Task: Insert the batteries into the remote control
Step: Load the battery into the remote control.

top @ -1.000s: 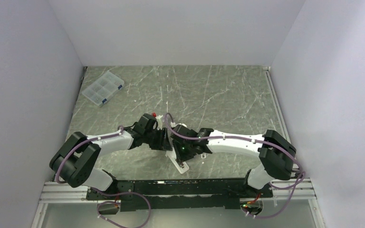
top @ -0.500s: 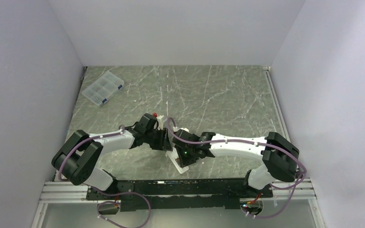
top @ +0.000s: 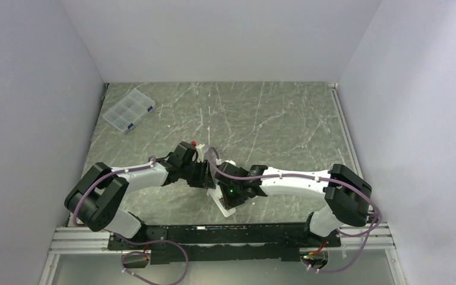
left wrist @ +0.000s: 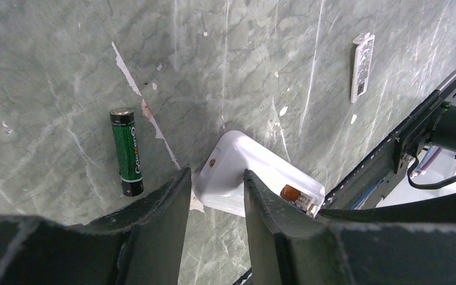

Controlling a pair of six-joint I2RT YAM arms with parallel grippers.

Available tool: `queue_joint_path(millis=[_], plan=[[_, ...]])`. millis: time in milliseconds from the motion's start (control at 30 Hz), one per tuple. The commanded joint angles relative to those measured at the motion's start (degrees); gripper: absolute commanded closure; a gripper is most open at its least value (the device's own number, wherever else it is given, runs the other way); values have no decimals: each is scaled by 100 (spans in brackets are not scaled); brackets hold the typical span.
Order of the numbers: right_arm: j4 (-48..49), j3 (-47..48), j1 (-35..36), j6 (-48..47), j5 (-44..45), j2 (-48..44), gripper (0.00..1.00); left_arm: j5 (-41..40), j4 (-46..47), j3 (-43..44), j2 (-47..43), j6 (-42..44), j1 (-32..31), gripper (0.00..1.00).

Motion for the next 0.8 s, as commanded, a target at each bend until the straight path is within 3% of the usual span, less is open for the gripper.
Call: queue_joint_path(millis=[0,767], plan=[[161,22,40,32,-44,63,85,104,90,147,19,107,-18,57],[258,103,62,-3,-33,263,87,200,105,112,-20,117,-22,63]])
